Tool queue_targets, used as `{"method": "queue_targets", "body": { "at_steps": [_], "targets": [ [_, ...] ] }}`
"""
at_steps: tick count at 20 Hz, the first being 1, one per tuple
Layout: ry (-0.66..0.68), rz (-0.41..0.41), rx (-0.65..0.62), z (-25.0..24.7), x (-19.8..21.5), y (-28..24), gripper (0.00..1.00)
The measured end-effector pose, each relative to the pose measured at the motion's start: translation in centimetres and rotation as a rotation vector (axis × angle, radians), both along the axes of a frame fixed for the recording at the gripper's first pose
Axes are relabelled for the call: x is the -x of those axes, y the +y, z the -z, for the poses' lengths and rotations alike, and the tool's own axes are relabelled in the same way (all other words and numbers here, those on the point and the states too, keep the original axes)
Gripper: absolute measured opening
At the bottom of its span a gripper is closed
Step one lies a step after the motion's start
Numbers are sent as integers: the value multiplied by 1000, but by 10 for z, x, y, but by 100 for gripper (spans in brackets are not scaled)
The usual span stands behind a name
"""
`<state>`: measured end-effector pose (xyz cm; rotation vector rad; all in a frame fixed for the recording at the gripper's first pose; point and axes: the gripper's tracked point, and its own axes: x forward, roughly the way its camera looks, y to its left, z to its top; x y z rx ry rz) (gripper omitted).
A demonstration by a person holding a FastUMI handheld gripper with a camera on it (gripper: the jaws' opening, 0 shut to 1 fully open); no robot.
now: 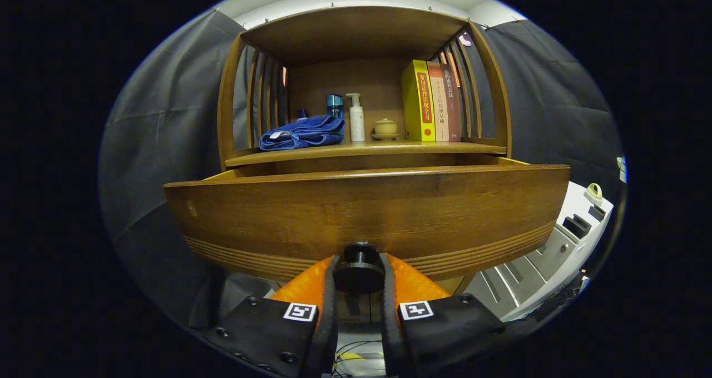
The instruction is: Pull open the drawer, take out the items inside it, and place them on the countertop above the cabinet.
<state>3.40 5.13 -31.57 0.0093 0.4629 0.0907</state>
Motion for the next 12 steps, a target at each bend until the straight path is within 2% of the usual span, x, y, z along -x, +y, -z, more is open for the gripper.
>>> {"method": "queue_targets", "body": {
  "at_steps": [7,12],
  "targets": [
    [41,-3,6,10,20,-2,41],
    [-4,0,26,9,18,-1,41]
  ]
}}
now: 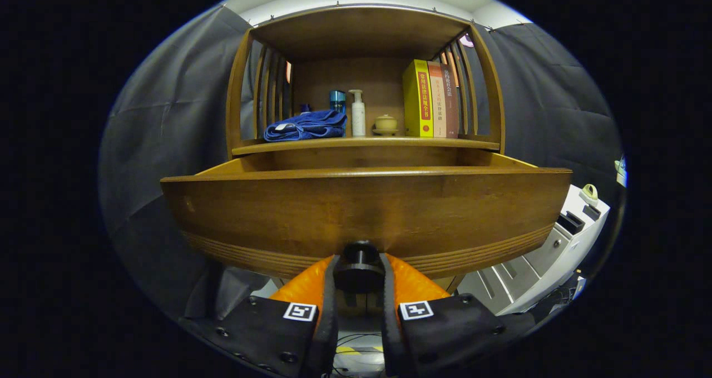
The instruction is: Pull open the drawer, take out the items inside it, and place them on the countertop above the cabinet.
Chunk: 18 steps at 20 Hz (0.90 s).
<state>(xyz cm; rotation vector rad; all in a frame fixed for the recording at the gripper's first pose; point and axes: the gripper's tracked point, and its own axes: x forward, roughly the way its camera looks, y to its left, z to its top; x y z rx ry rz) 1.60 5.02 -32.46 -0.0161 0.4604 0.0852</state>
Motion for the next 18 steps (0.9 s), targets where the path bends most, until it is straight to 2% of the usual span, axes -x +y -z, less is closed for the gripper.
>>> {"method": "queue_targets", "body": {
  "at_steps": [3,8,12,15,18],
  "targets": [
    [-10,-2,1,-1,-1,1,50],
    [-13,-12,12,-1,0,8,56],
    [-7,-19,32,3,2,11,96],
    [-18,-21,21,-9,8,8,99],
    [-103,-24,-29,-62,17,0,99]
  ]
}}
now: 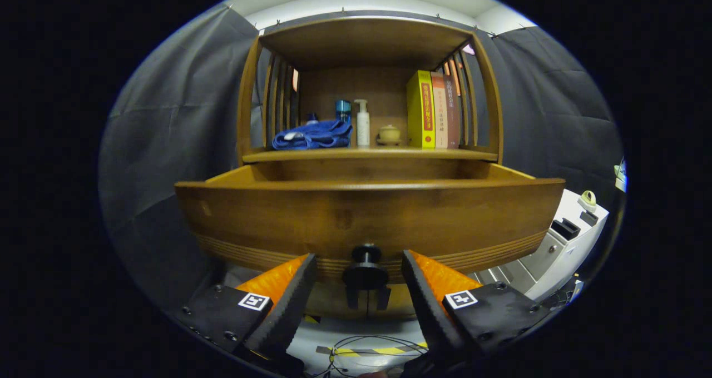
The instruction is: Pull open the drawer, take out the items inside it, and place them on the countertop above the cabinet.
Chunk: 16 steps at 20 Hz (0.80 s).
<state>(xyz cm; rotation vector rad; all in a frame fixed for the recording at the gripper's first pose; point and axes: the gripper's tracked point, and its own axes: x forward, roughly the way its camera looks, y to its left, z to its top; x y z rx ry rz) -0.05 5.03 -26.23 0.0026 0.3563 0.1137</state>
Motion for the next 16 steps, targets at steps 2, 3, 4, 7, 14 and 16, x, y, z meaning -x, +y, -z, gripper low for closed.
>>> {"method": "queue_targets", "body": {
  "at_steps": [2,3,4,7,14,16],
  "targets": [
    [-70,29,-29,-55,-12,-13,99],
    [-84,38,-53,-78,-23,-17,98],
    [-68,45,-71,-98,-36,-17,97],
    [-33,-74,-115,-154,-72,7,98],
    [246,-154,73,-137,-171,38,99],
    [383,-154,145,-101,-180,44,99]
  ]
}}
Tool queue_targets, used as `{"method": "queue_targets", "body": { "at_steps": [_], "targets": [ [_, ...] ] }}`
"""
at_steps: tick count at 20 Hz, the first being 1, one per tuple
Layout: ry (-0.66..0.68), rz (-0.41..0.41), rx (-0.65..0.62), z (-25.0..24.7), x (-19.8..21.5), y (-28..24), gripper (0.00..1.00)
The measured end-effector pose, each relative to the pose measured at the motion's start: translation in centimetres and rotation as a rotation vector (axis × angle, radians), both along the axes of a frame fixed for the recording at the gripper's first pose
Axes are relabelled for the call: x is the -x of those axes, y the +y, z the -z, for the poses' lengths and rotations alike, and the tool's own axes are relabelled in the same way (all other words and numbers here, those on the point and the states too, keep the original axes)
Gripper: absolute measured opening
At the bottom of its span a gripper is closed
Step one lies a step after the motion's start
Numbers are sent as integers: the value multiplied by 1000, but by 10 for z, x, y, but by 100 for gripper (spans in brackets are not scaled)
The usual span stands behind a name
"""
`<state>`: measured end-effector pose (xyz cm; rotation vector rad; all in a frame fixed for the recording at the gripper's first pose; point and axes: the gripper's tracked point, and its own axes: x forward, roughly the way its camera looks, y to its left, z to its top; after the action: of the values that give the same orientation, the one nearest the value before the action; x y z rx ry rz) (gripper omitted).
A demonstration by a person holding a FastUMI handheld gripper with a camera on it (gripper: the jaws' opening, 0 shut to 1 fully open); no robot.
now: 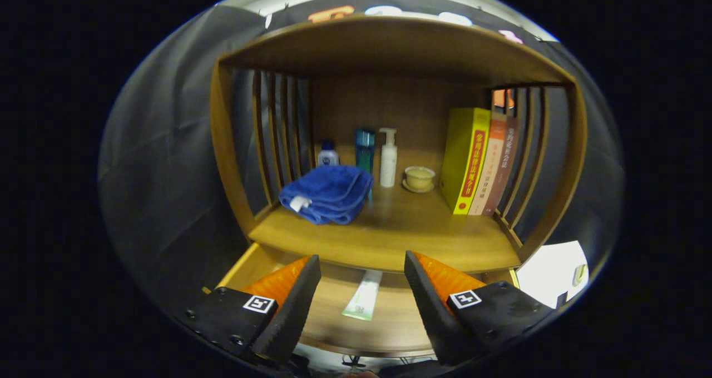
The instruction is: Pull open the drawer, take out the items inside it, and place them on the countertop above the cabinet.
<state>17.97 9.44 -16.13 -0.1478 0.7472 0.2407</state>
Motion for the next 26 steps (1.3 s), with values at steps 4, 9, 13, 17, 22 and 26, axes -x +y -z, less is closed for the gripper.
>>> {"method": "queue_targets", "body": {
  "at_steps": [4,9,13,17,22,26],
  "targets": [
    [280,29,67,83,-7,3,98],
    [453,57,136,141,-9,7,98],
    [550,82,143,171,-8,2,98],
    [605,120,146,188,-14,-7,98],
    [646,121,176,197,-19,-7,97],
    [694,157,119,209,-20,-5,96]
  ]
}}
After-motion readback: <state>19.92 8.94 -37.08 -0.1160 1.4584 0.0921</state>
